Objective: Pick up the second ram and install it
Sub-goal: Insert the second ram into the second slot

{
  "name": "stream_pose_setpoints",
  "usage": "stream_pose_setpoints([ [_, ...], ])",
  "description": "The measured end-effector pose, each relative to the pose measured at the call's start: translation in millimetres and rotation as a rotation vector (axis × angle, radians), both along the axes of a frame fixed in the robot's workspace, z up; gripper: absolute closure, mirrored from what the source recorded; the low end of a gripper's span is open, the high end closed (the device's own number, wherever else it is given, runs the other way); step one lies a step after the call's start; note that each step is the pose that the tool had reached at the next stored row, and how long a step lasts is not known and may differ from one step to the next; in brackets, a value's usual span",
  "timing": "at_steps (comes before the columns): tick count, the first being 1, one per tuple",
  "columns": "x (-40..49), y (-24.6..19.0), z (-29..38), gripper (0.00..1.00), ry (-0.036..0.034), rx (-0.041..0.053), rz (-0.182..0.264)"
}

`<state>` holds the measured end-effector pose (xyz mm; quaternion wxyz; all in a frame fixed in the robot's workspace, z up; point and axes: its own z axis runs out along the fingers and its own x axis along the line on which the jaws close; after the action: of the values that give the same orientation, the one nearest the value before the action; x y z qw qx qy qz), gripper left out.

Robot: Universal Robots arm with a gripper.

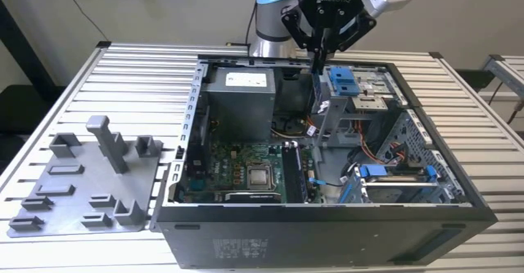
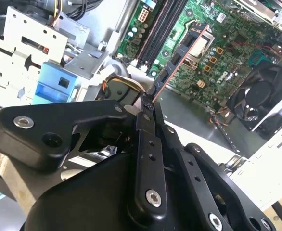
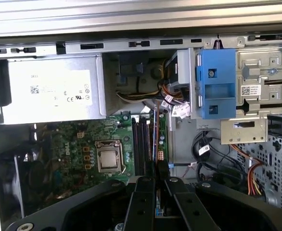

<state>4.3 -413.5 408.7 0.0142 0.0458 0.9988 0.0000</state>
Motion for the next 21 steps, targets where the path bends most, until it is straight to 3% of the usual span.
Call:
stream_pose_setpoints([
  [8, 2.3, -1.2, -8.7, 0.86, 0.0001, -0.0003, 0.0],
  [21, 3.3, -1.9, -31.6, 0.86, 0.0, -0.0002, 0.0],
])
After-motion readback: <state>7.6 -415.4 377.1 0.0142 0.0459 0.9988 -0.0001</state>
